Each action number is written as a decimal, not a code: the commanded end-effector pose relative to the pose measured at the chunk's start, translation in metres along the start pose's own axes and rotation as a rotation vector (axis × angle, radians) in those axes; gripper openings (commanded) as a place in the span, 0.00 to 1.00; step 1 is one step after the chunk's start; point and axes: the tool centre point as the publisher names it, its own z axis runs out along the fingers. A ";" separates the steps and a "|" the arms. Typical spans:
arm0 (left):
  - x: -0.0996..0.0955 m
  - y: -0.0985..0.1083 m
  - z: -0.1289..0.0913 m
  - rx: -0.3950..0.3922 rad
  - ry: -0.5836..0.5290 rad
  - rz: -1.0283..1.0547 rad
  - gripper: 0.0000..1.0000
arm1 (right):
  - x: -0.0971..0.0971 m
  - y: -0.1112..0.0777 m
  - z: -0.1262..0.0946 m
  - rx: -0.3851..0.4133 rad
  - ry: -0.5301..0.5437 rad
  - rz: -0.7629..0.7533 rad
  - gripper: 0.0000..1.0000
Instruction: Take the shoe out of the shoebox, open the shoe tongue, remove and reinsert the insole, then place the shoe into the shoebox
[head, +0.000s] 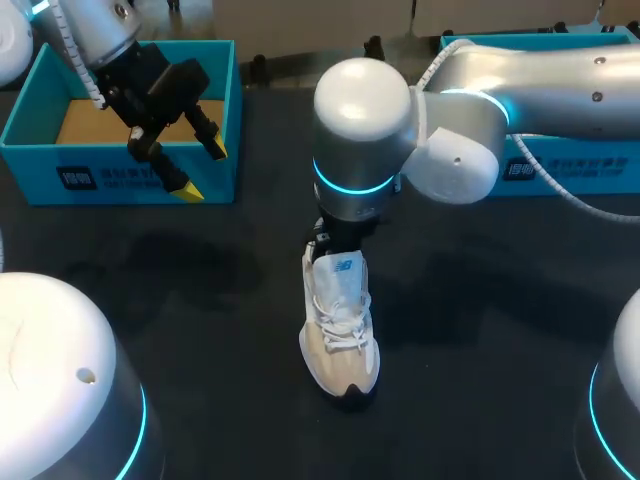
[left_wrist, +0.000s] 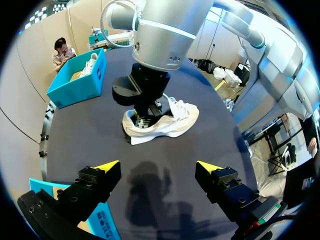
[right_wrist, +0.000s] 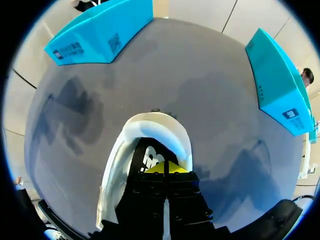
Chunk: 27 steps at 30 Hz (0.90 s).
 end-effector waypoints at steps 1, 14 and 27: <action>0.000 0.000 0.000 -0.002 0.001 0.000 1.00 | 0.004 0.005 0.018 0.004 0.003 -0.016 0.00; 0.000 0.000 0.000 -0.002 0.001 0.000 1.00 | 0.017 0.005 0.032 0.030 0.057 -0.048 0.00; 0.000 0.000 0.000 -0.002 0.001 0.000 1.00 | 0.007 0.003 0.001 0.019 0.012 -0.030 0.00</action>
